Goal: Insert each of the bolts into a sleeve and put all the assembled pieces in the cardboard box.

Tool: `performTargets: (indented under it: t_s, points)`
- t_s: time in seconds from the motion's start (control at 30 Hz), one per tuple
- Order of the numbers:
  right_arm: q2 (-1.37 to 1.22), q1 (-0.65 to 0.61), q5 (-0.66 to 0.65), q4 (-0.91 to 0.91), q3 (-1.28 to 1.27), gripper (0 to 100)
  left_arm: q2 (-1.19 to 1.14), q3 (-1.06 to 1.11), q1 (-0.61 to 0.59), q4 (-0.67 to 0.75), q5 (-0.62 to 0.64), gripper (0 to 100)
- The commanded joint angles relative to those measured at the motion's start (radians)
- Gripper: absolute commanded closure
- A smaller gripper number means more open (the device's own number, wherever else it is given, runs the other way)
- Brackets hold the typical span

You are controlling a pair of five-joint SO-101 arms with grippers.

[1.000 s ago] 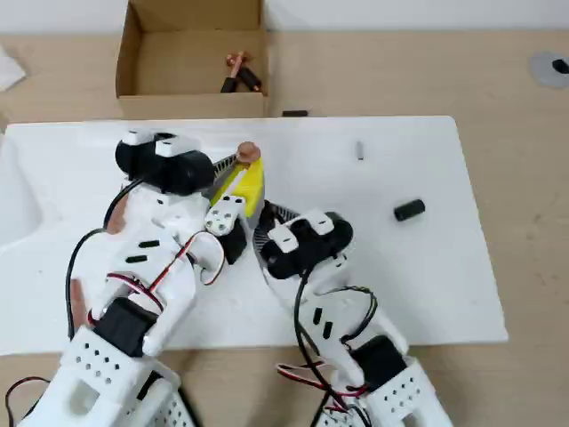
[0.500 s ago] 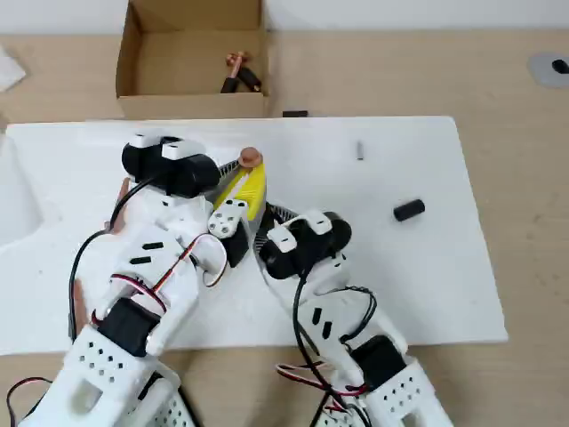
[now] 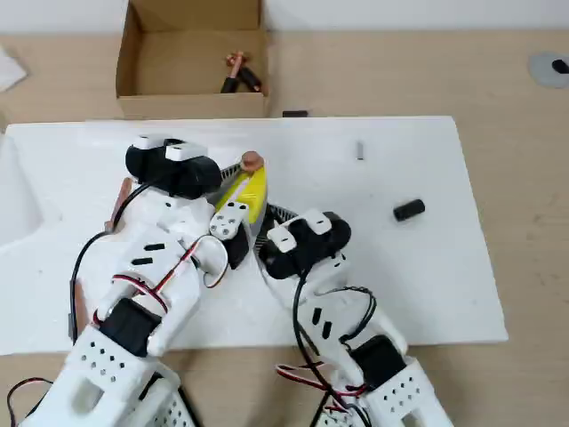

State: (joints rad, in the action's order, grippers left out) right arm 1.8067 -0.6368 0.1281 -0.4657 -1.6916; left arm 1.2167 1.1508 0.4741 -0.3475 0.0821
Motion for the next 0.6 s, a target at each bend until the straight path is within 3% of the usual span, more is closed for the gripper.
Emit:
performTargets:
  t_s: [0.0, 0.57]
  points:
    - [0.114, -0.01, 0.006, 0.002, 0.004, 98.9, 0.01, -0.011, -0.008, -0.026, 0.002, 94]
    - [0.113, -0.01, 0.005, -0.018, 0.004, 98.9, 0.01, -0.11, -0.014, -0.331, 0.032, 83]
